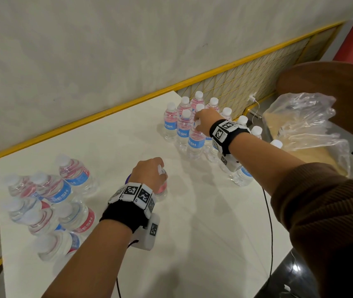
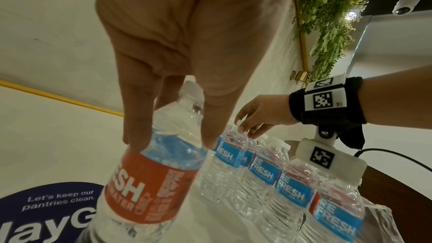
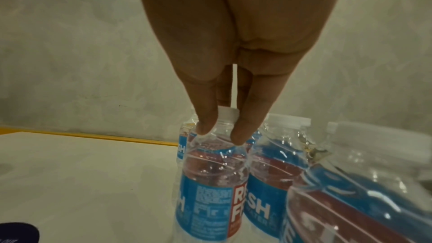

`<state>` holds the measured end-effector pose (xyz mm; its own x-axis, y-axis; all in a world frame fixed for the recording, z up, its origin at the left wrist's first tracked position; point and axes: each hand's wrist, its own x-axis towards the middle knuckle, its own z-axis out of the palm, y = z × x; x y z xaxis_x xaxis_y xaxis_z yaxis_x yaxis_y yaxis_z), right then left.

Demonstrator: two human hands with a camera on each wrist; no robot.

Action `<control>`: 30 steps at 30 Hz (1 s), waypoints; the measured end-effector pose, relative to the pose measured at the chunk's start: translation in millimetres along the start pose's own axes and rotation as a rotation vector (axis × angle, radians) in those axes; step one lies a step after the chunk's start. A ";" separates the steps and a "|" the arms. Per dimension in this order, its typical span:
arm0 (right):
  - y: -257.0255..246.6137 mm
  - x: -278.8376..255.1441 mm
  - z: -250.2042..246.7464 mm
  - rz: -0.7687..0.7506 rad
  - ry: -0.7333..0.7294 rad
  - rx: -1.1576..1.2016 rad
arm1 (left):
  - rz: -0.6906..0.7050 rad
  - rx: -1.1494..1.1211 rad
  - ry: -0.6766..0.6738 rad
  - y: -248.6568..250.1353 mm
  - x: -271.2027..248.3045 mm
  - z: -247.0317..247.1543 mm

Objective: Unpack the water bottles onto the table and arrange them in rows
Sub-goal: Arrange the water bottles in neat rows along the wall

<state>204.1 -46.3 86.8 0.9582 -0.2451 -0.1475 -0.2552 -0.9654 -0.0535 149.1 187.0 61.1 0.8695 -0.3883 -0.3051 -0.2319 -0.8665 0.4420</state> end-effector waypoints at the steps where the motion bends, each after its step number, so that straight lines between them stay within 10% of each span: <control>1: 0.2 -1.1 0.4 0.006 -0.006 0.008 | 0.000 0.001 0.000 0.1 0.0 0.1; 8: -26.8 -42.5 3.6 -0.057 0.176 0.151 | 0.006 0.010 -0.004 -0.9 0.1 0.0; 14: -81.8 -121.3 36.2 -0.381 -0.159 0.418 | -0.011 0.120 -0.053 4.4 -8.4 0.7; 22: -107.3 -138.5 53.4 -0.418 -0.149 0.301 | -0.156 -0.199 -0.171 -25.8 -27.5 -23.3; 30: -107.2 -146.5 49.5 -0.345 -0.096 0.274 | -0.222 0.209 0.071 -84.4 -55.9 -72.5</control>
<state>84.6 97.4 65.2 0.9802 0.1086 -0.1656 0.0396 -0.9267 -0.3736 151.7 304.6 102.1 0.9355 -0.1662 -0.3118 -0.1114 -0.9762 0.1863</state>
